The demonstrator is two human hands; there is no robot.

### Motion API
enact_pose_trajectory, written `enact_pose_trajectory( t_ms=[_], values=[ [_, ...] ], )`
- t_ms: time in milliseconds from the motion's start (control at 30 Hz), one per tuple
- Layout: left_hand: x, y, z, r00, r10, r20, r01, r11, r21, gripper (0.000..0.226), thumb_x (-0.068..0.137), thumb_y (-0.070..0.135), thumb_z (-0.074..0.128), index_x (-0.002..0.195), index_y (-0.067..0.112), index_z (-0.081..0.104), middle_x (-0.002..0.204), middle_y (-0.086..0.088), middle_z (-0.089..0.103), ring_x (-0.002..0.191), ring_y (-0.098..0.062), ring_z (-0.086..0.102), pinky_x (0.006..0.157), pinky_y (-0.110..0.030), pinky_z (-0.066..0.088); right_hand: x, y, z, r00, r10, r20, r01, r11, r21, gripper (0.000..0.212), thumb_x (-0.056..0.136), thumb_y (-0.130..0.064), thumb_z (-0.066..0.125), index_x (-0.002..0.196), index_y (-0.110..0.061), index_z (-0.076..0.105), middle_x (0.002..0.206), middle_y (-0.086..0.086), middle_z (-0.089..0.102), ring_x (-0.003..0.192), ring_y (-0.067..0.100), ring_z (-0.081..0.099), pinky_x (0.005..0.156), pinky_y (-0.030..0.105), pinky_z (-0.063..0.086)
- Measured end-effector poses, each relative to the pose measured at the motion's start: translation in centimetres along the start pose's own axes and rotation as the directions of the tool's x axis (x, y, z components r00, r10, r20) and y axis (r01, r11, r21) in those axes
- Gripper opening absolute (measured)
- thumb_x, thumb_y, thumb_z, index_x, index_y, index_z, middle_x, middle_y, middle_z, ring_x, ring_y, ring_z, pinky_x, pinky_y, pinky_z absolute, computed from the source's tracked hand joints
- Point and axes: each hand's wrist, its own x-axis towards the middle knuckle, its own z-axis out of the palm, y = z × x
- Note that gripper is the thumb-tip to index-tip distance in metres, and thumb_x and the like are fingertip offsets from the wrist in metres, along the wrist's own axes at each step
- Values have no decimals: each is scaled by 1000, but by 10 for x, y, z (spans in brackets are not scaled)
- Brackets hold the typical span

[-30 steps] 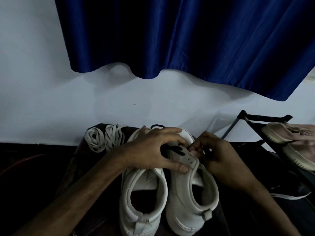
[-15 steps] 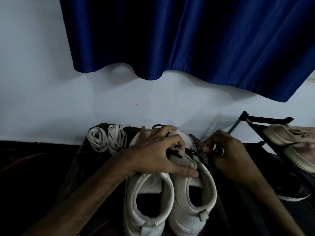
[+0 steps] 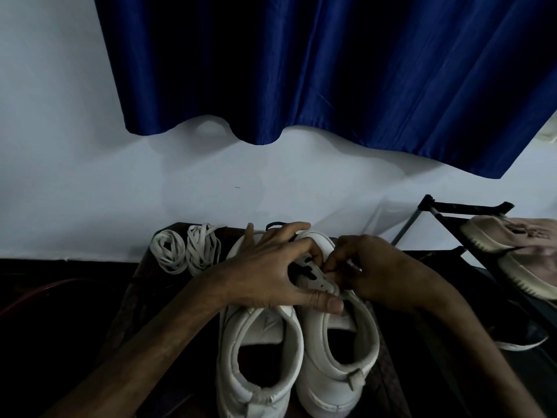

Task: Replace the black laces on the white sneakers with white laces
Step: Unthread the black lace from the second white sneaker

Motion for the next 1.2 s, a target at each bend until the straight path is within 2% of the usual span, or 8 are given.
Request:
enact_pose_trajectory(
  t_ms=[433,533,633,700,800,933,1100,1200],
  values=[
    [-3,6,-2,996,77,-37,-78,997,-8,84,65,75,69,136,52,30,156,28,9,144,0,13,119,-52,-7,-26,-3,-15,997,-40,-69,56,965,256,39,93,-15,62,62,-38,67,83,-5,60,67,1,55,61,14,39],
    [-4,-5,-10,997,-41,68,49,992,-114,115,62,70,77,148,50,1,159,17,10,147,-11,10,121,-47,14,-22,1,-9,998,0,-62,13,978,207,33,96,-19,58,69,-35,65,87,-5,59,71,1,55,65,18,40],
    [2,-14,-13,980,-158,122,163,986,-39,123,62,62,83,151,35,2,161,11,1,150,-14,3,122,-38,15,-18,8,0,997,80,-10,-77,977,199,27,99,-20,53,76,-29,63,90,-5,56,78,7,54,80,33,45],
    [9,-18,-9,965,-250,74,254,966,-52,115,54,56,83,144,30,16,158,3,12,145,-17,17,117,-34,27,-18,12,-1,994,108,4,-105,956,273,27,100,-20,52,76,-26,65,90,-5,56,78,10,56,77,33,46],
    [18,-20,-2,915,-402,-28,396,909,-134,96,45,58,72,125,29,26,127,-1,45,114,-17,48,96,-34,48,-23,14,-8,993,119,9,-115,930,348,25,100,-16,51,78,-18,64,86,-4,55,68,5,54,63,20,44],
    [19,-22,-4,895,-435,-102,413,892,-185,93,44,53,70,120,29,22,113,0,42,108,-19,48,86,-32,48,-29,13,-9,984,173,32,-168,870,464,19,101,-11,49,86,-9,61,79,-4,56,58,-4,52,55,12,43],
    [14,-18,-22,891,-415,-182,388,906,-168,78,63,44,77,119,28,25,113,1,36,107,-17,38,70,-25,36,-32,16,-14,988,154,13,-144,882,449,22,100,-13,50,82,-11,62,86,-1,56,72,9,55,68,25,47],
    [15,-22,-17,899,-424,-112,420,906,-58,72,75,43,74,127,26,27,123,-3,41,112,-20,45,90,-31,43,-32,15,-10,990,138,6,-126,891,436,24,100,-20,51,79,-17,62,85,-3,58,78,11,57,82,41,52]
  ],
)
